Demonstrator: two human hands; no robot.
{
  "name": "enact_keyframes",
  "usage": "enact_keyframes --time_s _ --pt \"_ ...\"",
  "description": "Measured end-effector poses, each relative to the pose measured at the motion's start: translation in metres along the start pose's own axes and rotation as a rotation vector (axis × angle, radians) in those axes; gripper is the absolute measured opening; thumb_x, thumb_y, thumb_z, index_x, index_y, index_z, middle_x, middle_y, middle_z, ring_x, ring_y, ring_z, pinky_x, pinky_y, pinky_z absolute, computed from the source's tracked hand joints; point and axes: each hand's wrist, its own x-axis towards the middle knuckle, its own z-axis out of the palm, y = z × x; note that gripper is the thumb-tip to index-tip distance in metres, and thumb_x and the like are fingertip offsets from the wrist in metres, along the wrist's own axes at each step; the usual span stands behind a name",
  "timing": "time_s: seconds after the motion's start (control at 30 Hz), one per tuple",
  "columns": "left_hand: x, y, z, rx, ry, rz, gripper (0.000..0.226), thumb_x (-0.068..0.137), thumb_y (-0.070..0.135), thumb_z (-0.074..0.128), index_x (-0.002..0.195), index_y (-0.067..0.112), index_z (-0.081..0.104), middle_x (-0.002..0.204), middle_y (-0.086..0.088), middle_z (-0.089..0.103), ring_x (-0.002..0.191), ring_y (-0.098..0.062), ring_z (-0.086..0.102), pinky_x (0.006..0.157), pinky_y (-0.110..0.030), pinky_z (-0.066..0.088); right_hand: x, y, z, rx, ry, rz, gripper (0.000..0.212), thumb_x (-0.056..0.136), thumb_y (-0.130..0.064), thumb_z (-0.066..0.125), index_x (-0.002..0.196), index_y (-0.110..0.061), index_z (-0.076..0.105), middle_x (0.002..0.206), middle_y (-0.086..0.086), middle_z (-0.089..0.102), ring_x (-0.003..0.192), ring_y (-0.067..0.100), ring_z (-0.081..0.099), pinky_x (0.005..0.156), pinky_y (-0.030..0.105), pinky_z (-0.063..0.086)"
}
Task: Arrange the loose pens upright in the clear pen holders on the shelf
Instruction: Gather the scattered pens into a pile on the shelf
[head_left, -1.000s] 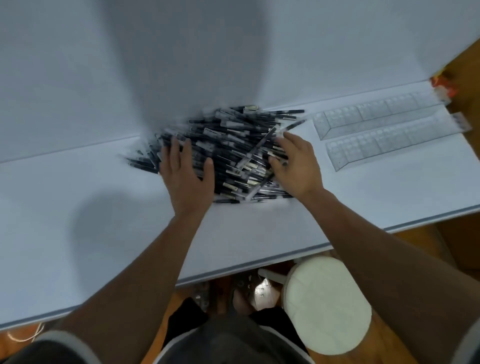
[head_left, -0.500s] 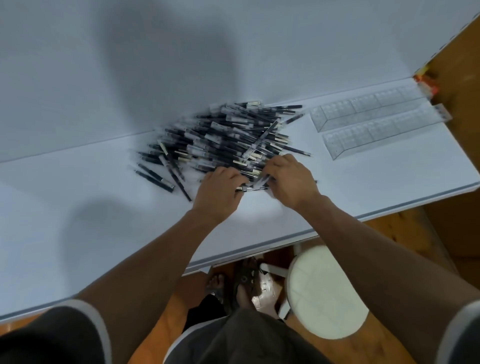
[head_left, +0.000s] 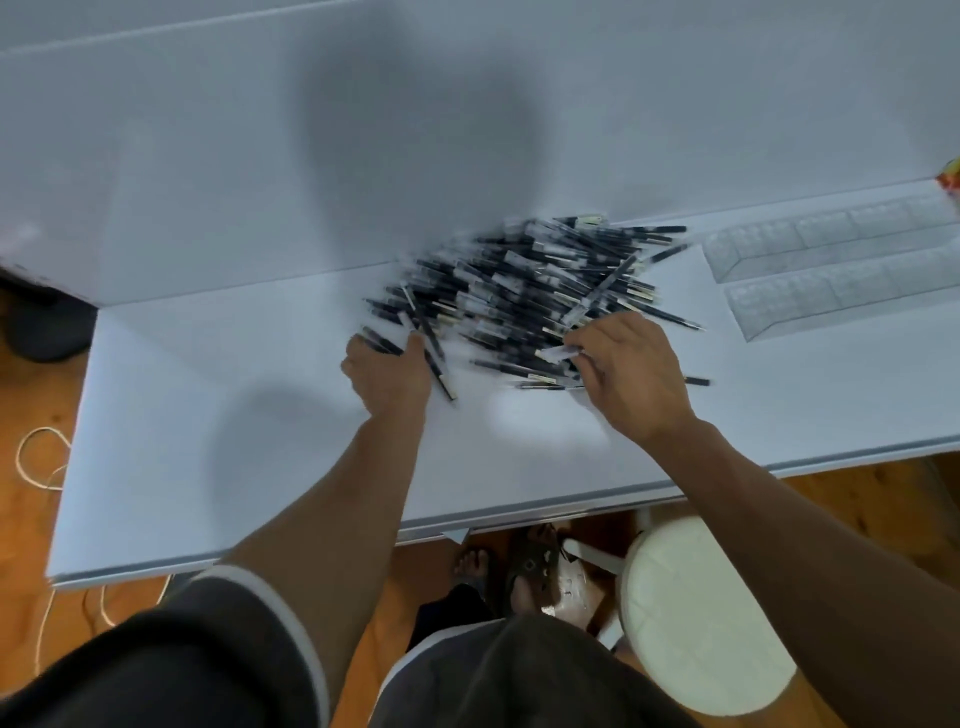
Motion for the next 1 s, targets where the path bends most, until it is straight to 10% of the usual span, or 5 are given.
enact_keyframes --time_s 0.37,0.57,1.0 --pt "0.012 0.012 0.006 0.064 -0.183 -0.051 0.026 0.088 0.024 0.062 0.11 0.01 0.064 0.096 -0.011 0.07 0.08 -0.029 0.067 0.071 -0.035 0.057 -0.001 -0.036 0.009 0.059 -0.071 0.035 0.019 0.085 -0.011 0.069 0.105 -0.012 0.07 0.097 0.005 0.07 0.094 0.029 0.062 0.084 0.04 0.047" --pt "0.012 0.01 -0.006 -0.164 -0.245 -0.089 0.012 0.088 0.018 0.067 0.099 0.015 0.064 0.071 0.004 0.06 0.058 -0.011 0.054 0.052 -0.021 0.044 -0.001 -0.038 0.007 0.083 -0.082 0.076 0.02 0.086 -0.01 0.068 0.106 -0.011 0.071 0.098 0.006 0.07 0.093 0.028 0.062 0.084 0.04 0.049" --pt "-0.017 0.009 -0.026 -0.348 -0.508 0.026 0.013 0.085 0.009 0.071 0.097 0.009 0.065 0.08 -0.004 0.068 0.067 -0.014 0.061 0.069 -0.023 0.057 -0.021 -0.05 -0.027 0.226 0.094 0.339 0.017 0.091 -0.014 0.066 0.106 -0.01 0.071 0.103 0.007 0.068 0.099 0.027 0.058 0.08 0.024 0.038"
